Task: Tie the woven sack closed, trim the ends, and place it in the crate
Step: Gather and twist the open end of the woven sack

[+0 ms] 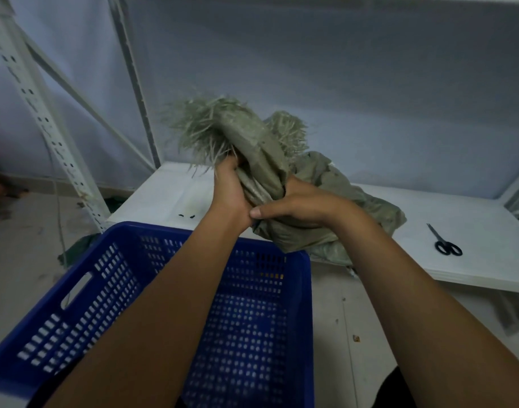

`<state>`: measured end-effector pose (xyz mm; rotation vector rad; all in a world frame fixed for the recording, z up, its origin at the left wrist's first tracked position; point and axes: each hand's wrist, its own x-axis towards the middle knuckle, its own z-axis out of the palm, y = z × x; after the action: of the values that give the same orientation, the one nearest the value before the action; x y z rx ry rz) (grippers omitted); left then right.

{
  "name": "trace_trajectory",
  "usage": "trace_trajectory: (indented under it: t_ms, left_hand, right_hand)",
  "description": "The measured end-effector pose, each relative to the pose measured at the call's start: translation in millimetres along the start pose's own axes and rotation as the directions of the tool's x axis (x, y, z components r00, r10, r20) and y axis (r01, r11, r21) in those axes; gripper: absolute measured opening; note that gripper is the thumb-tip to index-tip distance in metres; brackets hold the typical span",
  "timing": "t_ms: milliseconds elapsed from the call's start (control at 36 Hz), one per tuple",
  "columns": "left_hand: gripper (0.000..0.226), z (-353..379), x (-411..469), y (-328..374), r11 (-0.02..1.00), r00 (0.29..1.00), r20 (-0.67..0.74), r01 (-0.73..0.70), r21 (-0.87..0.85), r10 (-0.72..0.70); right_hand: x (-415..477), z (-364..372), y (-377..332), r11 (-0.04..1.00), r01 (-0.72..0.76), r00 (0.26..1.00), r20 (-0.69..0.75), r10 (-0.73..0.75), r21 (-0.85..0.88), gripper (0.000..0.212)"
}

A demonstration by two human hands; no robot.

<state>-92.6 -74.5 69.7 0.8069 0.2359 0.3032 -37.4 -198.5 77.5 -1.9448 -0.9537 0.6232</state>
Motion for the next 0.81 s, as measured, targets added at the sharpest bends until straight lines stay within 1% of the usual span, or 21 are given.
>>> trace_trajectory:
  t_ms: [111,139,194,250,306,361,417,444,500,528,556,611,694,722,806]
  left_hand:
    - [0.033,3.5,-3.2,5.0,0.993,0.995,0.076,0.063,0.099,-0.071]
    - [0.031,2.3,-0.5,7.1,0.991,0.993,0.096,0.058,0.12,-0.07]
    - [0.032,-0.3,6.9,11.1,0.974,0.995,0.103,-0.01,0.227,-0.014]
    - [0.042,-5.5,13.5,12.7,0.906,0.994,0.072,-0.107,0.41,0.085]
    - [0.049,-7.9,14.1,11.8,0.806,0.985,0.068,-0.17,0.567,0.16]
    - [0.059,-8.2,11.9,5.4,0.746,0.983,0.095,-0.18,0.641,0.155]
    - [0.058,-6.7,9.4,-3.5,0.742,0.987,0.128,-0.157,0.652,0.096]
    - [0.055,-5.2,7.7,-9.6,0.755,0.984,0.166,-0.153,0.638,0.06]
    - [0.078,-3.6,7.8,-22.8,0.752,0.973,0.231,-0.162,0.639,0.013]
    - [0.09,-1.4,5.8,-28.3,0.747,0.964,0.264,-0.177,0.641,0.002]
    - [0.094,-0.5,5.4,-32.5,0.748,0.957,0.291,-0.202,0.632,0.012]
    - [0.091,0.9,5.6,-37.3,0.757,0.949,0.315,-0.223,0.614,0.024]
    - [0.069,-1.5,6.8,-36.0,0.74,0.937,0.349,-0.245,0.627,0.014]
    - [0.065,-4.2,9.4,-35.6,0.732,0.936,0.351,-0.238,0.638,-0.002]
    - [0.071,-9.3,14.0,-31.7,0.674,0.937,0.331,-0.175,0.718,-0.109]
  right_hand:
    - [3.2,-3.2,7.2,0.998,-0.016,0.98,-0.195,0.027,0.058,0.058]
    - [3.0,-4.3,8.6,0.996,-0.01,0.97,-0.241,0.03,0.086,0.055]
    - [2.6,-6.3,10.2,0.993,-0.005,0.943,-0.331,0.045,0.121,0.043]
    - [1.3,-7.9,9.2,0.987,0.0,0.906,-0.418,0.069,0.163,0.029]
    - [1.3,-8.9,8.3,0.969,0.019,0.869,-0.484,0.105,0.245,0.023]
    - [1.1,-9.8,4.9,0.933,0.066,0.842,-0.521,0.139,0.354,0.019]
    - [-0.6,-11.3,0.6,0.884,0.104,0.822,-0.539,0.181,0.456,0.017]
    - [-0.4,-12.4,0.1,0.856,0.114,0.82,-0.534,0.204,0.503,0.021]
    - [-0.8,-13.0,-0.2,0.808,0.127,0.839,-0.497,0.222,0.575,0.03]
    - [-0.5,-13.4,0.9,0.796,0.126,0.846,-0.484,0.226,0.592,0.031]
    - [-0.6,-13.4,1.6,0.791,0.121,0.853,-0.471,0.227,0.599,0.03]
    - [-2.2,-15.3,3.6,0.772,0.125,0.869,-0.444,0.218,0.624,0.03]
    - [-4.3,-21.4,4.9,0.716,0.143,0.899,-0.392,0.195,0.684,0.038]
    - [-4.3,-23.7,5.3,0.707,0.155,0.904,-0.388,0.18,0.69,0.04]
    - [-4.4,-26.0,5.5,0.718,0.189,0.904,-0.404,0.138,0.67,0.042]
